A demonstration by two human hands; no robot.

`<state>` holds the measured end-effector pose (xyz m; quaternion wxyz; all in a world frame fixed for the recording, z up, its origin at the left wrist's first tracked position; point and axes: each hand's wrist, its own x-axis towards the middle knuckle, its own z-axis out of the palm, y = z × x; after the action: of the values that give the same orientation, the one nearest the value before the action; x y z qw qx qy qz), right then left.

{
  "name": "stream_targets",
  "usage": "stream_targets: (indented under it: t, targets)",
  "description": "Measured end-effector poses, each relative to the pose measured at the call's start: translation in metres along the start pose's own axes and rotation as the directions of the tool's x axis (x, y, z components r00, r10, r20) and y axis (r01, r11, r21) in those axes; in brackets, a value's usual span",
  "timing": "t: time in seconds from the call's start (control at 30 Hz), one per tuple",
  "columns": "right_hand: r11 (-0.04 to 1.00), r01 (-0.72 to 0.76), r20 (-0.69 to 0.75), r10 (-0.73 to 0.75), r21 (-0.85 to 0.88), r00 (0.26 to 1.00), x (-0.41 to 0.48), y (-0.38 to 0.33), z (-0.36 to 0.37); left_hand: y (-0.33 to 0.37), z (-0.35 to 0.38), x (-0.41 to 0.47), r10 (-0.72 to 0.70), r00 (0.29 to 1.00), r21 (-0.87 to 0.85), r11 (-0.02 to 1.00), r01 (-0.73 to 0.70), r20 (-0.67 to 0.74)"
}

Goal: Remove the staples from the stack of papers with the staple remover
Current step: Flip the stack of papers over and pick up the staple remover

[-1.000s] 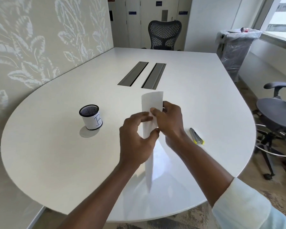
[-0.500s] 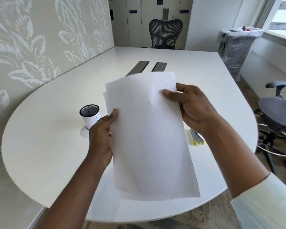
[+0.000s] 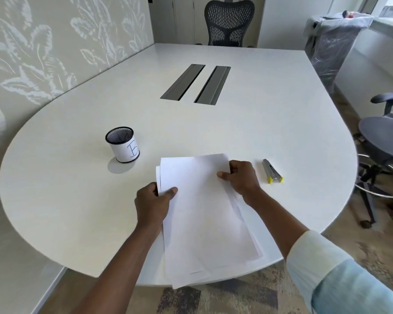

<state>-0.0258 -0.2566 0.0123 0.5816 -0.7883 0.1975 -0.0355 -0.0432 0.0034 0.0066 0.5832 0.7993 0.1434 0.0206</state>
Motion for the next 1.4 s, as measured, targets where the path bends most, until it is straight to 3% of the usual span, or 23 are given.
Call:
stream_targets:
  t: [0.2,0.4,0.5,0.6,0.7,0.83,0.9,0.97,1.03,1.13,1.2,1.3,1.4]
  targets:
    - [1.0,0.014,0.02,-0.015,0.018,1.0,0.006,0.005,-0.006,0.004,0.003,0.009,-0.035,0.999,0.104,0.994,0.031,0.034]
    - [0.994,0.069,0.186,-0.053,-0.08,0.981,0.013,-0.003,-0.016,0.044,0.011,0.033,0.033,0.999,0.278,0.96,-0.042,0.036]
    - [0.989,0.104,0.299,-0.069,-0.104,0.952,0.015,-0.01,-0.02,0.066,0.02,0.048,0.104,0.974,0.321,0.932,-0.165,0.2]
    - [0.983,0.149,0.362,-0.099,-0.112,0.927,0.016,-0.015,-0.019,0.077,0.033,0.057,0.117,0.883,0.293,0.917,-0.272,0.454]
    - [0.974,0.176,0.375,-0.111,-0.143,0.92,0.018,-0.015,-0.016,0.076,0.047,0.057,0.098,0.824,0.248,0.928,-0.279,0.559]
    - [0.935,0.24,0.254,-0.173,-0.262,0.952,0.019,-0.011,-0.013,0.061,0.056,0.062,0.061,0.835,0.218,0.953,-0.212,0.547]
    - [0.885,0.274,0.078,-0.265,-0.377,0.961,0.018,-0.006,-0.018,0.053,0.057,0.067,0.053,0.843,0.235,0.949,-0.209,0.535]
    - [0.794,0.253,-0.113,-0.373,-0.553,0.921,0.017,0.001,-0.028,0.045,0.055,0.071,0.029,0.844,0.229,0.957,-0.178,0.535]
    - [0.688,0.123,-0.252,-0.418,-0.715,0.873,0.02,0.01,-0.04,0.038,0.052,0.074,0.0,0.839,0.208,0.969,-0.135,0.545]
    - [0.623,-0.137,-0.398,-0.302,-0.77,0.866,0.024,0.021,-0.054,0.03,0.048,0.078,-0.048,0.823,0.191,0.979,-0.074,0.566]
    - [0.621,-0.213,-0.424,-0.214,-0.754,0.88,0.026,0.027,-0.062,0.025,0.047,0.078,-0.068,0.812,0.155,0.988,-0.028,0.58]
    - [0.657,-0.195,-0.406,-0.184,-0.728,0.895,0.03,0.033,-0.068,0.02,0.047,0.078,-0.068,0.813,0.102,0.995,0.01,0.579]
    - [0.809,-0.112,-0.402,-0.163,-0.577,0.901,0.032,0.029,-0.069,0.017,0.048,0.078,-0.069,0.809,0.081,0.996,0.027,0.584]
